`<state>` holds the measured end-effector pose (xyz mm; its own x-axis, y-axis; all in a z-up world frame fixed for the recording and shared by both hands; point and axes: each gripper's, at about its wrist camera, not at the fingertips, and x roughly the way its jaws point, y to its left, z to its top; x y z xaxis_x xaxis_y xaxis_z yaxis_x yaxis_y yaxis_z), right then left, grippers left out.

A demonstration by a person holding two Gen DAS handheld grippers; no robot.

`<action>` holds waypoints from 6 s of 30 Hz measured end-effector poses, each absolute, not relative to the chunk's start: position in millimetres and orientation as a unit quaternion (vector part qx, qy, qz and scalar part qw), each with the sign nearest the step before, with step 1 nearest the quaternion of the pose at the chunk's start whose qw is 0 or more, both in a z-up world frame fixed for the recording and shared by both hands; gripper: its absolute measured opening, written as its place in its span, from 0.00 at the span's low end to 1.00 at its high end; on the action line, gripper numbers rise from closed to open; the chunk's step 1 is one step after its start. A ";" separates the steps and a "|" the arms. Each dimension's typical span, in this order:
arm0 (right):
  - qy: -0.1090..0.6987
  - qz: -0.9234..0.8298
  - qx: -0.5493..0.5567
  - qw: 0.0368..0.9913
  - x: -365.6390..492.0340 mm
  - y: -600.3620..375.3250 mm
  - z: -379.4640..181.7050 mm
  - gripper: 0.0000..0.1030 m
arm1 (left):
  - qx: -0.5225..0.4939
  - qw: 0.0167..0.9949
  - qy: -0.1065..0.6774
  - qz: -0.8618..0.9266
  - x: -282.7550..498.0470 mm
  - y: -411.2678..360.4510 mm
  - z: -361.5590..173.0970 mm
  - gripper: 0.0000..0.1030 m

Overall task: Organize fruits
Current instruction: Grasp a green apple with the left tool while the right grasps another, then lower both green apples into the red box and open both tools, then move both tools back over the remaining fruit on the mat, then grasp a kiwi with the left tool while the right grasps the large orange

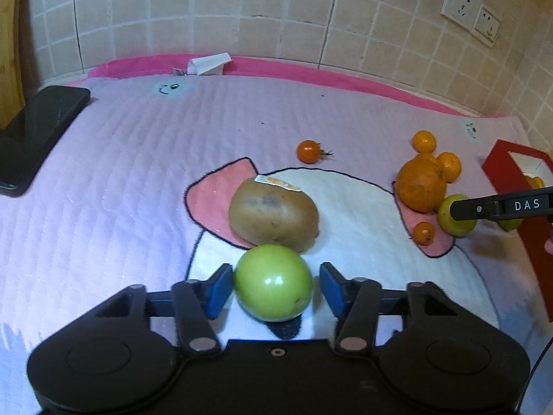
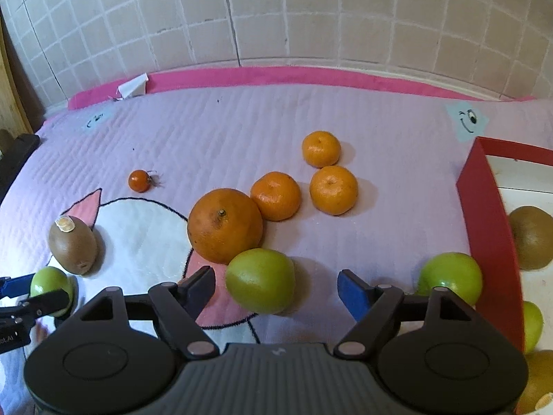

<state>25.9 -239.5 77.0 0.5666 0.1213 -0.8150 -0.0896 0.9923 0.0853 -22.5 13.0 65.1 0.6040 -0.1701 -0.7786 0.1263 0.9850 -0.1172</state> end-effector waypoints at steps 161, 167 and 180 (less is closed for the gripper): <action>0.507 0.028 0.102 0.855 74.6 -206.2 76.5 0.76 | 0.024 0.865 0.447 -0.226 42.0 21.6 49.5 0.78; 0.505 0.040 0.101 0.856 74.2 -208.8 77.8 0.59 | 0.052 0.875 0.427 -0.224 35.8 15.0 49.7 0.78; 0.504 0.067 0.131 0.851 47.8 -217.8 85.5 0.58 | 0.042 0.884 0.414 -0.210 14.4 17.0 64.3 0.77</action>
